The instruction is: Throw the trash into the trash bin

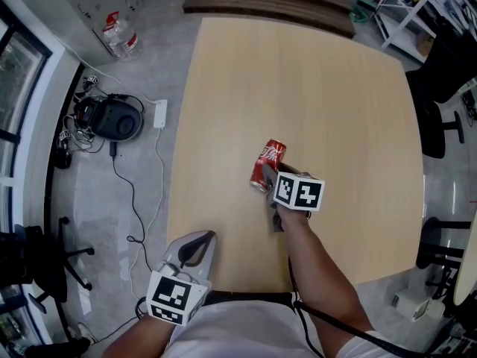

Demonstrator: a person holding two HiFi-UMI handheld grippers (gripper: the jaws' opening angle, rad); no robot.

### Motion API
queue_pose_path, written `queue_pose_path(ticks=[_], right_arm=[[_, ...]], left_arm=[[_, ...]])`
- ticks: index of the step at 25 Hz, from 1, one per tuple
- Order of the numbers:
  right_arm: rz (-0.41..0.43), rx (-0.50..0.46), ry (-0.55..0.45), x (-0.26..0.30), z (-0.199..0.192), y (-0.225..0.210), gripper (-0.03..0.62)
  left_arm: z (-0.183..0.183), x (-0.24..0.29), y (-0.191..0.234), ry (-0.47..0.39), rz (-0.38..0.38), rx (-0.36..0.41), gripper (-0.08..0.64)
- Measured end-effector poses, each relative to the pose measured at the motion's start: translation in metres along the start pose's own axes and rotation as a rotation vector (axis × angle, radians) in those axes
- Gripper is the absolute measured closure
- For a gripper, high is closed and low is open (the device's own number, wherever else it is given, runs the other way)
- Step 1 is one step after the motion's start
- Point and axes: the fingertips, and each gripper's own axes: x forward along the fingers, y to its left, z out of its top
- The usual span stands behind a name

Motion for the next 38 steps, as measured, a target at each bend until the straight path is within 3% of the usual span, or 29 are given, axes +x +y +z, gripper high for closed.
queue_pose_path(ticks=[4,19,29,38], right_arm=[[0.035,-0.020,-0.008,-0.001,0.001,0.004,0.431],[0.054,-0.139,-0.127,-0.057,0.008,0.024,0.437],[0.073,-0.160,-0.319,-0.161,0.022,0.056,0.437],[0.091,-0.182,-0.525,-0.275,0.006,0.105,0.436]], left_arm=[[-0.002,-0.002,0.002,-0.003,0.009,-0.004,0.551],[0.011,-0.016,-0.002,-0.083,-0.018,0.058,0.551],[0.034,-0.039,-0.023,-0.206,-0.097,0.098,0.551],[0.040,-0.080,-0.061,-0.317,-0.187,0.153,0.551]])
